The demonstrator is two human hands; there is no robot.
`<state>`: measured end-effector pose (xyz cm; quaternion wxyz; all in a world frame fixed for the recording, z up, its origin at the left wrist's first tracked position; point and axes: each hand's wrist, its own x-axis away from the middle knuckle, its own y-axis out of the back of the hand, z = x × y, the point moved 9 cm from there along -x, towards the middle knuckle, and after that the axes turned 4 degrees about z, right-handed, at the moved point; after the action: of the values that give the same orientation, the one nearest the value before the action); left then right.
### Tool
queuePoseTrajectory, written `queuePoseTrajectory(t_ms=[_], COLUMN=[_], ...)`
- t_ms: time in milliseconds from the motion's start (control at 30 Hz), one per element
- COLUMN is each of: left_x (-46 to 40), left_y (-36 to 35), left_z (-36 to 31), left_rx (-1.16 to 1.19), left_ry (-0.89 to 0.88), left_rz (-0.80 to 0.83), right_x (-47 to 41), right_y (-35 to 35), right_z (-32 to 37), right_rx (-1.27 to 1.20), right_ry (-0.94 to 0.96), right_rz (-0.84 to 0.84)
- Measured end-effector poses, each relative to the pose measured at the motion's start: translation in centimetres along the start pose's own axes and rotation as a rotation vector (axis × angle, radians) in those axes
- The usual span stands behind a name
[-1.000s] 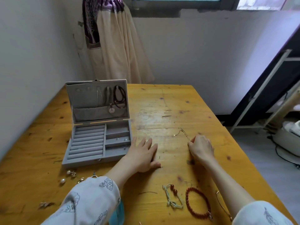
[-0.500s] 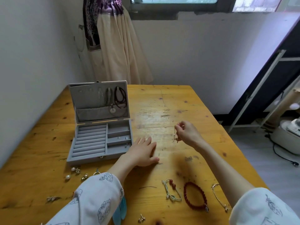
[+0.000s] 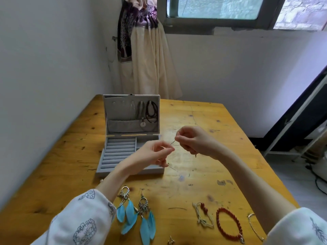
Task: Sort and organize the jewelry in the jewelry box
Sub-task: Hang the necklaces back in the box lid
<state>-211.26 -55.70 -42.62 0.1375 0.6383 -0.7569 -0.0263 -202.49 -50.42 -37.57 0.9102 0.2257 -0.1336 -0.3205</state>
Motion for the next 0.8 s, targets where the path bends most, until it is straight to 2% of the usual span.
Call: queuePoseTrajectory(t_ms=[233,433,533,600,700,800], left_x=[3.2,3.5,2.9,2.3,1.5,1.0], left_y=[7.0,13.8,17.2,19.2,21.9,23.3], left_z=[-0.4,-0.9,-0.4,0.0,-0.2,-1.7], left_rx=[-0.228,-0.372,-0.413,-0.426,-0.483,-0.621], left_ry=[0.056,0.067,0.074,0.069,0.013,-0.066], left_rz=[-0.154,-0.274,-0.351,-0.431,-0.658,-0.896], right_x=[-3.3,-8.7,-12.0,-14.2,-17.1,-18.6], right_y=[-3.9,-6.3,-6.3,-6.2,-5.8,-4.4], right_z=[1.2,2.2,2.2,2.2,3.0,3.9], right_rx=[0.006,-0.017,-0.114,-0.052,0.022,-0.005], right_ry=[0.007,-0.023,-0.034,-0.039,-0.004,0.012], right_rz=[0.079,0.05,-0.049,-0.121,-0.278,-0.532])
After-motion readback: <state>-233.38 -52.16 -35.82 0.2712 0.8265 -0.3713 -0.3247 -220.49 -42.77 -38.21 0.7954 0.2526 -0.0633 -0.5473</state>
